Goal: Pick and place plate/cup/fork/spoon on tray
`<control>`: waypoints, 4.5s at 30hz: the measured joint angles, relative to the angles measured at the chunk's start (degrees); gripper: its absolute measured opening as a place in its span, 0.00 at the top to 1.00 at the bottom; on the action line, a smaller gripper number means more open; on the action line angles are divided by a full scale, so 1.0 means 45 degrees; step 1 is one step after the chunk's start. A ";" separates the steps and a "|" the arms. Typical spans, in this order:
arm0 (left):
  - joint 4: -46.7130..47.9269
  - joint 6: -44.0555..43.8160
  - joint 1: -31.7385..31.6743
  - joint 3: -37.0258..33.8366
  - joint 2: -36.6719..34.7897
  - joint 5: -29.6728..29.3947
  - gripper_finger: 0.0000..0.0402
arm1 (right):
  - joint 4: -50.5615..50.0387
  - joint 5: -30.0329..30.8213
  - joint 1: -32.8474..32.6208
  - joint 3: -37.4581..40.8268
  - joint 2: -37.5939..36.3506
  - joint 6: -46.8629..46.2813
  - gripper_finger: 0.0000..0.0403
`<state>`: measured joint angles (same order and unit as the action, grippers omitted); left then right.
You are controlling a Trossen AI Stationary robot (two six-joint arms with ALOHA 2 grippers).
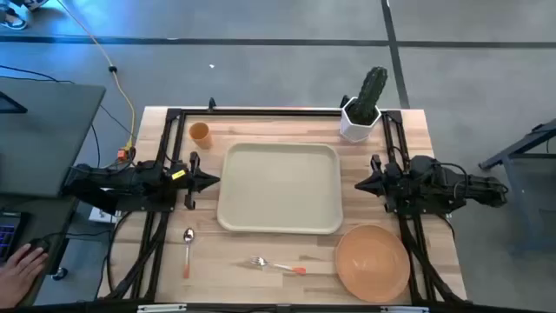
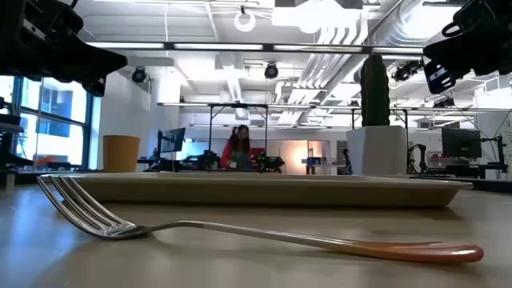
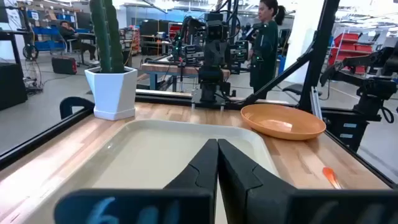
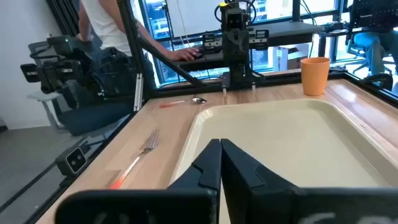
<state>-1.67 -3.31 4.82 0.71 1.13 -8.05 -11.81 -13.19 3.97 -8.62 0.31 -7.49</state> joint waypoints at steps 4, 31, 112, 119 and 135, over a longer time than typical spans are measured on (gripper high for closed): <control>0.0000 0.0000 -0.0002 0.0005 -0.0002 0.0000 1.00 | -0.0005 -0.0002 0.0004 0.0003 -0.0002 0.0000 1.00; -0.0004 -0.0003 -0.0002 0.0002 -0.0005 0.0000 1.00 | -0.0003 -0.0003 0.0003 0.0000 -0.0002 0.0000 1.00; -0.1999 -0.4433 -0.0009 0.0010 0.0019 -0.4049 1.00 | 0.4906 0.5013 0.0009 -0.0010 0.1882 -0.9534 1.00; -0.3560 -0.5063 0.0043 0.0009 0.0605 -0.3747 1.00 | 0.6786 0.4705 -0.0003 -0.0010 0.4619 -1.0312 1.00; -0.4359 -0.6685 0.0843 0.3605 0.9456 -0.2103 1.00 | 0.2154 0.6116 -0.0707 -0.5363 0.9593 -0.8390 1.00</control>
<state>-21.29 -33.39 8.61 16.93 43.68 -17.52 -2.12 14.33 0.79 -32.76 43.48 -45.24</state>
